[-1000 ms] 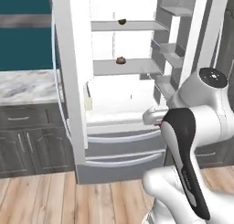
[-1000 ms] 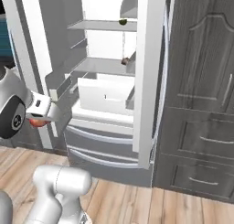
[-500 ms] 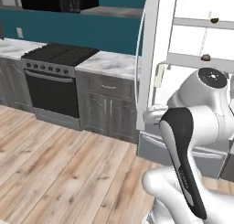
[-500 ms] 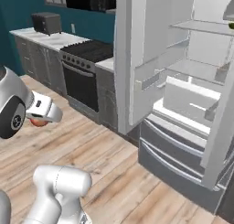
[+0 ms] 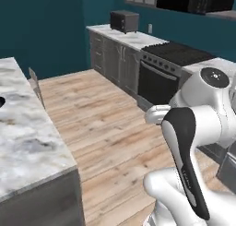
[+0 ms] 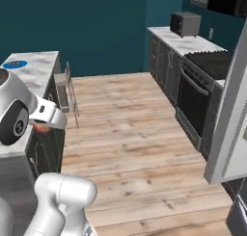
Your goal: Pick up the peach and kiwi from the fridge and place one fruit on each plate on the dining counter.
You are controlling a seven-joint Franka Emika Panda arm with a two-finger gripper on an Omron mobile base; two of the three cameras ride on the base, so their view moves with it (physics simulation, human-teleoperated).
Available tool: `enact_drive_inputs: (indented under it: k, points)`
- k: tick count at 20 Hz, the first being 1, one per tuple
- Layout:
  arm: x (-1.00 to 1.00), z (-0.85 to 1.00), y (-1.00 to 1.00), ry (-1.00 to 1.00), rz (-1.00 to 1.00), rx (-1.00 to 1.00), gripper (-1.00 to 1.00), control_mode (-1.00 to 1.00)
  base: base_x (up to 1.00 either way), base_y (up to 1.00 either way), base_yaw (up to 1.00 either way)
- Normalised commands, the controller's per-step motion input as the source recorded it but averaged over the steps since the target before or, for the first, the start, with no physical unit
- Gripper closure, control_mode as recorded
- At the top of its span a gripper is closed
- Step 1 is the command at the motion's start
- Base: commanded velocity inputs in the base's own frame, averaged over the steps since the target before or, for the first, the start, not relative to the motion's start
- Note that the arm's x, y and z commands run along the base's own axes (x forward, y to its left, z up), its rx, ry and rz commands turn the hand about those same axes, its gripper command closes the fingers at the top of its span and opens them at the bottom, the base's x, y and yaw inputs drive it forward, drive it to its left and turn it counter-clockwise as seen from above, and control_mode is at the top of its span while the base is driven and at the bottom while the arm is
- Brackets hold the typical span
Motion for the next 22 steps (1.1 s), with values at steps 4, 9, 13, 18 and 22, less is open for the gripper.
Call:
enact_drive_inputs:
  k: [4,9,13,18,22]
  points:
    - [0.00,0.00,0.00,0.00,0.00,0.00,1.00,1.00,0.38,-0.07,0.92]
    - [0.00,0.00,0.00,0.00,0.00,0.00,1.00,1.00,0.35,-0.20,0.76]
    - [0.00,0.00,0.00,0.00,0.00,0.00,1.00,1.00,0.29,0.83,0.11]
    - [0.00,0.00,0.00,0.00,0.00,0.00,1.00,1.00,0.55,1.00,-0.01]
    - [0.00,0.00,0.00,0.00,0.00,0.00,1.00,1.00,0.67,1.00,-0.08]
